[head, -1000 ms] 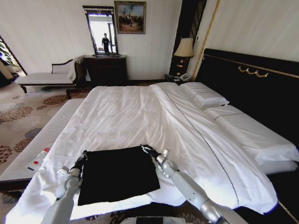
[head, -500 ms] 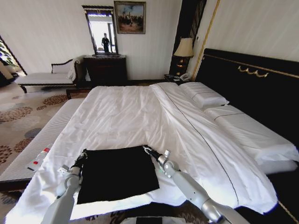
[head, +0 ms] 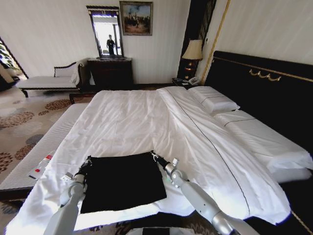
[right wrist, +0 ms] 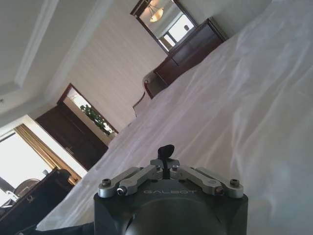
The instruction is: Fold the clothes on the bed.
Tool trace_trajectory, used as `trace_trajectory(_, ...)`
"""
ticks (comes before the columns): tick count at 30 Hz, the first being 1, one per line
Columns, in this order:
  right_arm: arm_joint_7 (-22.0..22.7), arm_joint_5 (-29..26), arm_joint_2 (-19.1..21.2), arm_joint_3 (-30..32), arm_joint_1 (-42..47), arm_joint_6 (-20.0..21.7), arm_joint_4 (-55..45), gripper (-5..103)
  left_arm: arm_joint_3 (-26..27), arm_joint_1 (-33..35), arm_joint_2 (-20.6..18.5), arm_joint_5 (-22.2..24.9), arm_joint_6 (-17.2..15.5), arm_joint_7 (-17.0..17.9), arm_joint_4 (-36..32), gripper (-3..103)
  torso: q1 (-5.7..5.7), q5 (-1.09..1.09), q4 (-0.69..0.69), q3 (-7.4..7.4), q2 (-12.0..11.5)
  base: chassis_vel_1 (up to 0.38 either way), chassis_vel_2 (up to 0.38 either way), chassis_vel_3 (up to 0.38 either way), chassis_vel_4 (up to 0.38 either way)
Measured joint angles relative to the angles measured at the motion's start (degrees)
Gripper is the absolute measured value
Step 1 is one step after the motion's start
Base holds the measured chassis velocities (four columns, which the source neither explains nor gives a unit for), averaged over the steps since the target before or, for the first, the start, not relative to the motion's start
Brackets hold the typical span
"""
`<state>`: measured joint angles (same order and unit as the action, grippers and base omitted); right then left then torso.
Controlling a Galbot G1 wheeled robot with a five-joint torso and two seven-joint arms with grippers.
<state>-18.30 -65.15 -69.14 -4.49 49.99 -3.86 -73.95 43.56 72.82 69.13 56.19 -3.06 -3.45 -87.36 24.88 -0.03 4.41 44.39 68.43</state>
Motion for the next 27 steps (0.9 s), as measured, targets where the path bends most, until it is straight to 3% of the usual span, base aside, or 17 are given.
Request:
trace_trajectory(6,-1.2,-2.7,3.9,1.6,2.1,-4.2,-7.5,1,1.6,2.9,-0.1,3.2,-0.4,0.1,-7.4,1,-0.01,0.00,-0.01,0.00,0.0,0.000,0.000,0.000,0.000)
trace_trajectory(15,-2.0,-8.7,8.2,5.5,2.6,-8.1,-22.7,1,5.8,5.4,-1.9,12.0,-0.6,1.3,-23.7,1,0.00,0.00,0.00,0.00,0.0,0.000,0.000,0.000,0.000)
trace_trajectory(21,-0.5,-8.4,11.1,7.6,5.5,-8.8,-30.3,1,8.5,9.2,-1.6,13.7,-0.8,1.3,-29.8,1,-0.01,-0.01,0.00,-0.01,0.0,0.000,0.000,0.000,0.000)
trace_trajectory(27,1.8,-6.7,13.9,11.6,12.2,-9.0,-38.0,1,10.9,15.8,0.7,12.1,-0.3,0.8,-36.5,1,0.00,0.00,0.01,0.00,0.0,0.000,0.000,0.000,0.000)
